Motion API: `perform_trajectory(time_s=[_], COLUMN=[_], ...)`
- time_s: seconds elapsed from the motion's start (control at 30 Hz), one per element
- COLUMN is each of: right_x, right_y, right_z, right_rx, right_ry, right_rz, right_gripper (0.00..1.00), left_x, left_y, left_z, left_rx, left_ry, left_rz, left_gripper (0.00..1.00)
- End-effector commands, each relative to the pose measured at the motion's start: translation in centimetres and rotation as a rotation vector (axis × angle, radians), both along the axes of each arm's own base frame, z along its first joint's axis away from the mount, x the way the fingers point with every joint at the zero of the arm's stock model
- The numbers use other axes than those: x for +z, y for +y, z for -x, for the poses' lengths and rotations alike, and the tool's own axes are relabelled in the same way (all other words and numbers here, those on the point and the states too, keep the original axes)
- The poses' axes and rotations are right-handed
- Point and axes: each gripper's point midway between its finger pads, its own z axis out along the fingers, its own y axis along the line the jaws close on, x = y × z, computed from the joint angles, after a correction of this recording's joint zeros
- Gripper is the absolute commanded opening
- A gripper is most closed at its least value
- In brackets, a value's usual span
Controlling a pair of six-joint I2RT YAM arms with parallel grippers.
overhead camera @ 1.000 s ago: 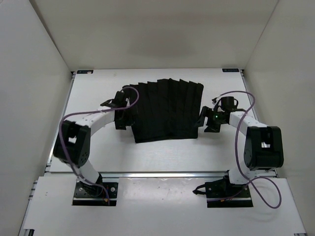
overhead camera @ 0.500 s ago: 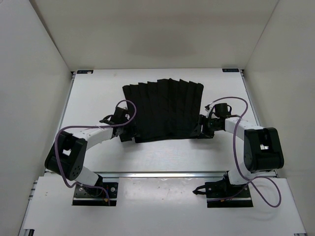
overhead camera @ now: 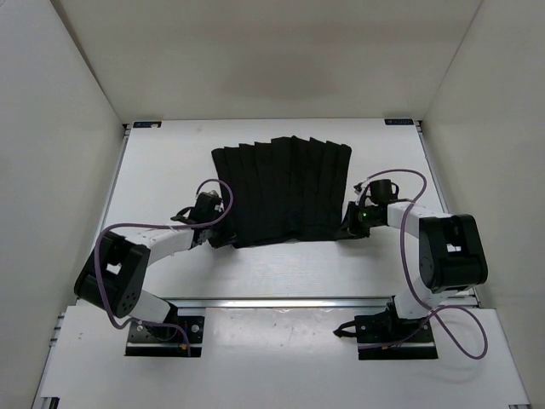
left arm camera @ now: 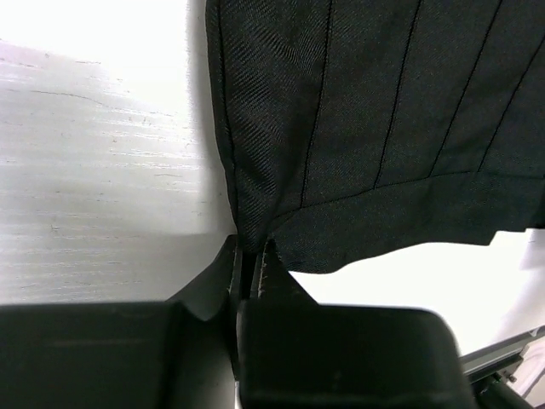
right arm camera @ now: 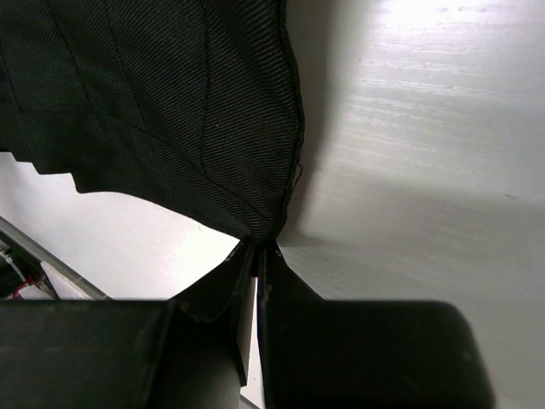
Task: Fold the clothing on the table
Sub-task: Fold the skirt
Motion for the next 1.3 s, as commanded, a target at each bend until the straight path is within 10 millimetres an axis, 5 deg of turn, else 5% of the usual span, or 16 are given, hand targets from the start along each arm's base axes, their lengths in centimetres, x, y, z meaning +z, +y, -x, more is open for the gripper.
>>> perform_trajectory(time_s=[0.0, 0.33, 0.53, 0.6, 0.73, 0.8, 0.83, 0.9, 0.93, 0.97, 1.03, 1.1, 1.17, 1.2, 1.23, 1.27], right_x=[2.0, 6.1, 5.1, 5.1, 8.6, 10.8, 13.6, 17.9, 21.6, 25.8, 31.2, 37.0, 37.7, 36.8, 36.2, 33.1], right_y=[-0.1, -2.5, -2.0, -1.7, -2.1, -2.7, -3.7, -4.4, -5.2, -5.3, -5.9, -6.0, -5.8, -6.3, -6.4, -6.4], right_z=[-2.5, -2.1, 1.0, 0.9, -3.8, -7.0, -9.6, -13.2, -15.4, -17.2, -18.7, -18.5, -17.6, -16.7, -16.3, -15.1], right_rx=[-0.011, -0.057, -0.049, -0.049, -0.073, -0.076, -0.101, -0.111, -0.115, -0.11, -0.119, -0.12, -0.13, -0.141, -0.137, -0.123], right_ry=[-0.095, -0.188, -0.156, -0.17, -0.282, -0.336, -0.411, -0.494, -0.583, -0.685, -0.809, -0.96, -1.0, -0.999, -1.0, -0.95], right_rz=[0.02, 0.057, 0.004, -0.008, -0.013, 0.008, 0.016, 0.014, 0.014, 0.012, 0.049, 0.106, 0.146, 0.159, 0.148, 0.131], right_gripper=[0.0, 0.0, 0.0, 0.0, 0.0, 0.0, 0.0, 0.0, 0.0, 0.0, 0.0, 0.0, 0.0, 0.0, 0.0, 0.0], left_x=[0.0, 2.3, 1.0, 1.1, 2.3, 6.6, 6.6, 13.4, 16.8, 17.9, 25.8, 30.4, 34.1, 33.5, 30.5, 27.2], left_y=[0.6, 3.5, 3.1, 2.5, 1.6, 0.5, 0.3, -0.8, -1.2, -1.2, -1.1, -1.5, -1.0, -0.6, -0.7, -0.1], left_z=[0.6, 0.4, 2.5, 1.5, -3.0, -8.5, -9.8, -15.9, -18.5, -19.9, -22.9, -23.2, -21.6, -20.5, -19.8, -18.0], left_rx=[-0.003, -0.086, -0.166, -0.201, -0.258, -0.271, -0.274, -0.269, -0.261, -0.257, -0.212, -0.193, -0.169, -0.164, -0.177, -0.189], left_ry=[0.004, 0.008, 0.055, 0.041, 0.021, -0.103, -0.102, -0.273, -0.353, -0.382, -0.558, -0.677, -0.776, -0.781, -0.729, -0.655], left_rz=[-0.01, -0.085, -0.083, -0.081, -0.103, -0.114, -0.128, -0.132, -0.129, -0.131, -0.108, -0.099, -0.111, -0.127, -0.115, -0.094], left_gripper=[0.0, 0.0, 0.0, 0.0, 0.0, 0.0, 0.0, 0.0, 0.0, 0.0, 0.0, 0.0, 0.0, 0.0, 0.0, 0.0])
